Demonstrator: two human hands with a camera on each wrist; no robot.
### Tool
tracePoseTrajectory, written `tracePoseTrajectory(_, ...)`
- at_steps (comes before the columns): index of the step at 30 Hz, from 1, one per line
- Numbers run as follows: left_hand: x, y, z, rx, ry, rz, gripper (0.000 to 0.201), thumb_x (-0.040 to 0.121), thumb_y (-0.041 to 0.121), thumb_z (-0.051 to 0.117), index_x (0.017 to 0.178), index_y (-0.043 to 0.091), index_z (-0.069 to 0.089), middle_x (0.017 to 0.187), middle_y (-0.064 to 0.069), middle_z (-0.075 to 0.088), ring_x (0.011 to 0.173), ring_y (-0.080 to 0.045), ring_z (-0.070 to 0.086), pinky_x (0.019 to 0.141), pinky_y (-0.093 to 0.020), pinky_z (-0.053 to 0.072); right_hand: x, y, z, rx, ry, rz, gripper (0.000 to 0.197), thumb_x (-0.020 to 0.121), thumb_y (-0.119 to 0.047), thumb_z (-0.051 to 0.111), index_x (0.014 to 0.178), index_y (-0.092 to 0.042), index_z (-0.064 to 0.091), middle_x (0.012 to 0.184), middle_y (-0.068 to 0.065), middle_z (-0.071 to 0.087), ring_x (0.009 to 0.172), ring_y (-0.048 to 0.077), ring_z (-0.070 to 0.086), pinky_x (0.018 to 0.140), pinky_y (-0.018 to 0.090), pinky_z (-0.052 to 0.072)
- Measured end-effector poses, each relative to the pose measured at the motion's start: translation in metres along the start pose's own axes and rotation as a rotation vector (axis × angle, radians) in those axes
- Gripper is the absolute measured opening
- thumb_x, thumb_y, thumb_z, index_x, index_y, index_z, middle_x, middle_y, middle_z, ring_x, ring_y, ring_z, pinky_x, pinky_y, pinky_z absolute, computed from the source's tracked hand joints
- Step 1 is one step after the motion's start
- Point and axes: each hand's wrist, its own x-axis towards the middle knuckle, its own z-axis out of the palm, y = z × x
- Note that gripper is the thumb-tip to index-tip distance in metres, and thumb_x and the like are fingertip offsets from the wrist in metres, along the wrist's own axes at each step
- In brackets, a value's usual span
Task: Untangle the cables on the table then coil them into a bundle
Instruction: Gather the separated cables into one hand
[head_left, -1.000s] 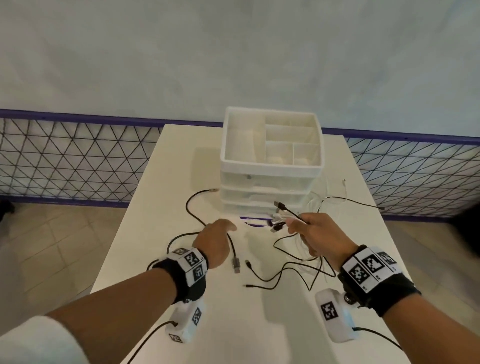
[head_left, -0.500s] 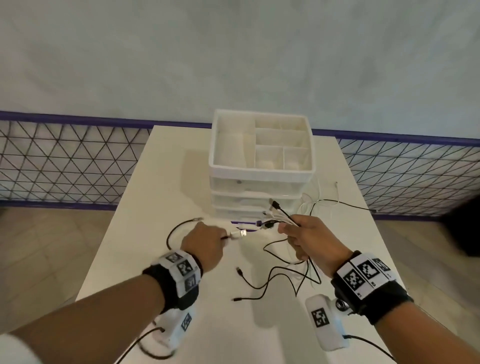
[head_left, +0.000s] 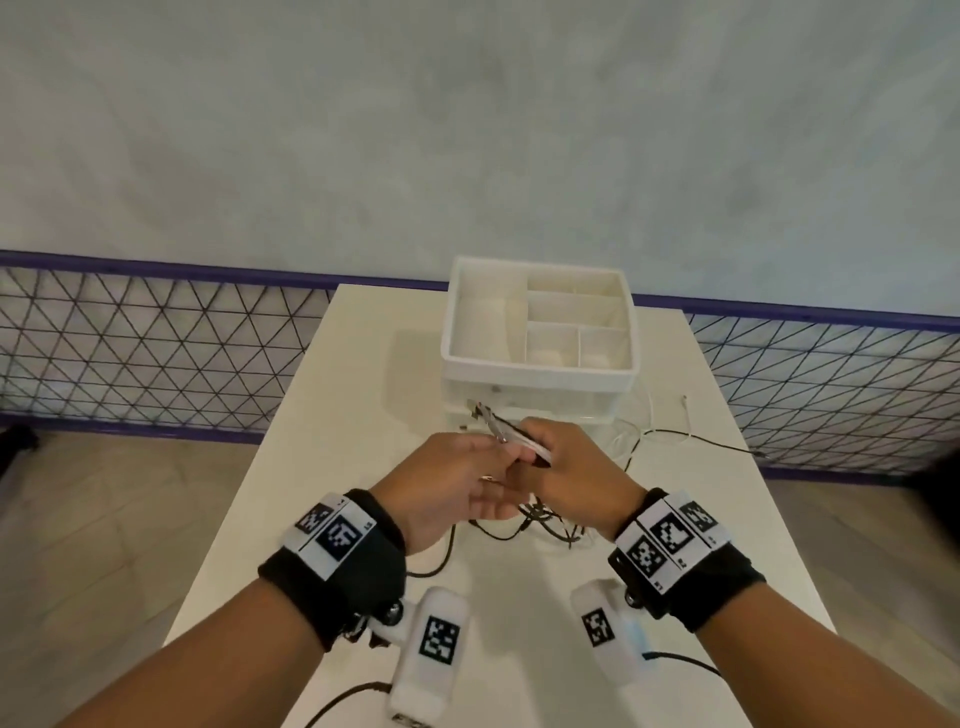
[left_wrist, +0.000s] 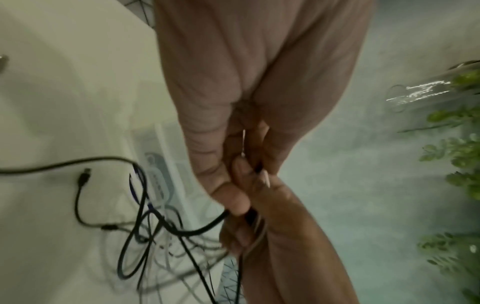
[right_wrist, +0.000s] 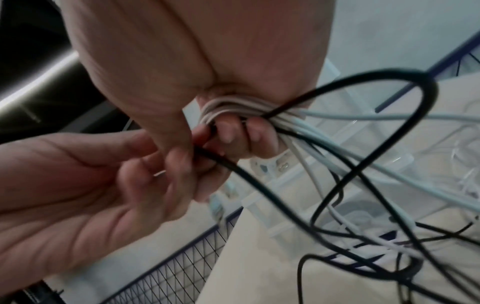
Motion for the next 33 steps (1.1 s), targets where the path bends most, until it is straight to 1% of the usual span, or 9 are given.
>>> tracePoseTrajectory(4, -0.008, 0.006, -0.02, 0.201, 0.197, -0.033, 0.036, 0.09, 0.038, 0.067, 0.1, 0.003, 0.073, 0.095, -0.009, 0.072, 0.081, -0.017, 0.067, 0.076, -0.033, 0.056, -0.009, 0.006, 0.0, -0.004, -0.08, 0.046, 0.019, 0.088, -0.023, 0.071, 0.088, -0.005, 0.064, 0.062, 0.006, 0.058, 0.055, 0.016, 0.052, 0.054, 0.032, 0.044)
tracePoseTrajectory(7, -0.002, 0.001, -0.034, 0.326, 0.449, -0.051, 0.061, 0.091, 0.065, 0.046, 0.11, 0.009, 0.058, 0.107, -0.008, 0.062, 0.098, -0.022, 0.059, 0.088, -0.045, 0.055, -0.013, 0.003, -0.008, 0.047, -0.086, 0.061, 0.023, 0.092, -0.023, 0.069, 0.097, -0.001, 0.066, 0.073, 0.005, 0.054, 0.059, 0.013, 0.045, 0.055, 0.022, 0.037)
tracePoseTrajectory(11, 0.001, -0.019, -0.023, -0.072, 0.061, -0.193, 0.085, 0.08, 0.082, 0.028, 0.118, 0.015, 0.064, 0.114, -0.018, 0.07, 0.104, -0.036, 0.067, 0.093, -0.052, 0.053, -0.016, -0.009, -0.018, 0.093, -0.152, 0.004, 0.011, 0.09, -0.017, 0.072, 0.098, -0.011, 0.068, 0.078, 0.003, 0.061, 0.066, 0.018, 0.051, 0.06, 0.023, 0.044)
tracePoseTrajectory(15, 0.0, -0.007, -0.016, -0.23, -0.006, -0.127, 0.087, 0.082, 0.08, 0.032, 0.105, 0.003, 0.068, 0.082, -0.014, 0.071, 0.062, -0.021, 0.061, 0.059, -0.029, 0.054, -0.019, -0.008, -0.022, -0.27, -0.22, 0.007, 0.023, 0.08, -0.003, 0.069, 0.1, -0.011, 0.062, 0.073, -0.008, 0.059, 0.061, 0.009, 0.054, 0.059, 0.024, 0.045)
tracePoseTrajectory(19, -0.005, 0.012, -0.006, 0.214, 0.018, -0.095, 0.071, 0.088, 0.072, 0.037, 0.102, 0.009, 0.064, 0.085, -0.009, 0.069, 0.067, -0.018, 0.06, 0.064, -0.032, 0.054, -0.025, -0.006, -0.017, -0.502, -0.268, 0.01, 0.024, 0.077, -0.005, 0.062, 0.1, -0.01, 0.059, 0.089, 0.004, 0.064, 0.076, 0.02, 0.059, 0.061, 0.027, 0.045)
tracePoseTrajectory(22, -0.004, 0.023, -0.005, 0.806, 0.228, 0.025, 0.077, 0.088, 0.074, 0.03, 0.133, 0.014, 0.048, 0.126, -0.008, 0.061, 0.111, -0.024, 0.059, 0.093, -0.037, 0.046, -0.022, -0.009, -0.015, -0.562, -0.267, -0.001, 0.018, 0.079, -0.006, 0.061, 0.09, -0.017, 0.052, 0.088, 0.0, 0.059, 0.079, 0.021, 0.056, 0.06, 0.025, 0.041)
tracePoseTrajectory(24, -0.001, 0.03, 0.0, 1.022, 0.271, 0.212, 0.082, 0.088, 0.073, 0.032, 0.146, 0.015, 0.036, 0.143, -0.009, 0.053, 0.123, -0.024, 0.055, 0.093, -0.031, 0.04, -0.02, -0.012, -0.014, -0.572, -0.286, -0.029, 0.02, 0.078, -0.006, 0.061, 0.091, -0.019, 0.053, 0.088, -0.001, 0.06, 0.079, 0.02, 0.058, 0.06, 0.023, 0.041)
tracePoseTrajectory(28, -0.002, 0.027, 0.029, 1.071, -0.047, 0.147, 0.078, 0.083, 0.079, 0.031, 0.138, 0.023, 0.036, 0.1, -0.008, 0.071, 0.059, -0.014, 0.068, 0.053, -0.024, 0.049, -0.016, -0.025, -0.011, -0.431, -0.342, -0.12, 0.025, 0.081, 0.003, 0.061, 0.086, -0.022, 0.063, 0.078, -0.018, 0.059, 0.07, -0.001, 0.06, 0.066, 0.009, 0.045)
tracePoseTrajectory(33, 0.001, 0.027, 0.033, 0.864, 0.035, 0.03, 0.066, 0.088, 0.07, 0.045, 0.097, 0.006, 0.06, 0.064, -0.006, 0.054, 0.04, -0.016, 0.041, 0.041, -0.02, 0.035, -0.009, 0.0, -0.025, -0.233, 0.076, -0.048, 0.029, 0.076, -0.007, 0.072, 0.097, -0.017, 0.055, 0.067, -0.004, 0.061, 0.054, 0.007, 0.053, 0.053, 0.022, 0.045)
